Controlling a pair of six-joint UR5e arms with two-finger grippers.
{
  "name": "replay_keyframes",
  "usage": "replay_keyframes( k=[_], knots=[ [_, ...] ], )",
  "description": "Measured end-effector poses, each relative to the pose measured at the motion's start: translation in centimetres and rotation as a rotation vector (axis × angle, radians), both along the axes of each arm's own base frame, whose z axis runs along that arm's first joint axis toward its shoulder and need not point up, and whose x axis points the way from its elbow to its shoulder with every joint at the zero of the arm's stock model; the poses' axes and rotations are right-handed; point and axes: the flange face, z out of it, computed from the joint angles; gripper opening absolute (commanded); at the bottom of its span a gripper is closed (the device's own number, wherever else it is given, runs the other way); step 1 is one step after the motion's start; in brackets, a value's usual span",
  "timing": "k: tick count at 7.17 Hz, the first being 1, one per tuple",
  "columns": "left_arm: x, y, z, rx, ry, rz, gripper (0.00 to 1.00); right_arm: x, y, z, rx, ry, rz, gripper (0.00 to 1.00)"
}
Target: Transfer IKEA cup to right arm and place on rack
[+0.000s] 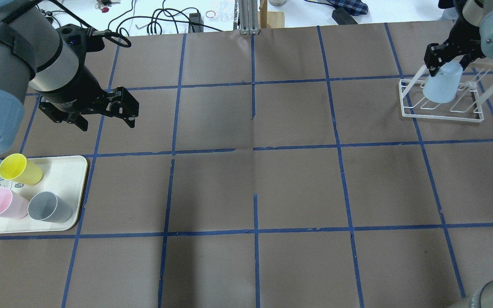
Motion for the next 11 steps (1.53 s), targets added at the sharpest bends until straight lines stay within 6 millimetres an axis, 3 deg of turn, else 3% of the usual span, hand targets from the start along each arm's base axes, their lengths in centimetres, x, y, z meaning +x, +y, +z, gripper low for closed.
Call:
replay_keyframes(
  k=[1, 4, 6, 7, 9, 11],
  knots=[
    [0.0, 0.0, 0.0, -0.001, 0.0, 0.001, 1.0, -0.1, -0.2, -0.3, -0.005, 0.002, 0.002, 1.0],
    [0.0, -0.1, 0.0, -0.003, 0.002, 0.003, 1.0, -0.2, -0.7, -1.0, -0.007, 0.002, 0.004, 1.0],
    [0.0, -0.1, -0.1, -0.002, 0.001, 0.004, 1.0, 0.0, -0.7, 0.2, -0.025, 0.006, 0.005, 1.0],
    [0.1, -0.1, -0.1, -0.002, 0.001, 0.006, 1.0, 0.5, -0.3, 1.8, -0.038, 0.004, 0.007, 1.0],
    [0.2, -0.2, -0.1, -0.002, 0.0, 0.007, 1.0, 3.4, 1.0, 6.2, -0.049, -0.031, 0.008, 1.0],
    [0.2, -0.2, 0.0, -0.003, 0.0, 0.006, 1.0, 10.3, 3.2, 10.2, -0.05, -0.069, 0.012, 1.0]
  ],
)
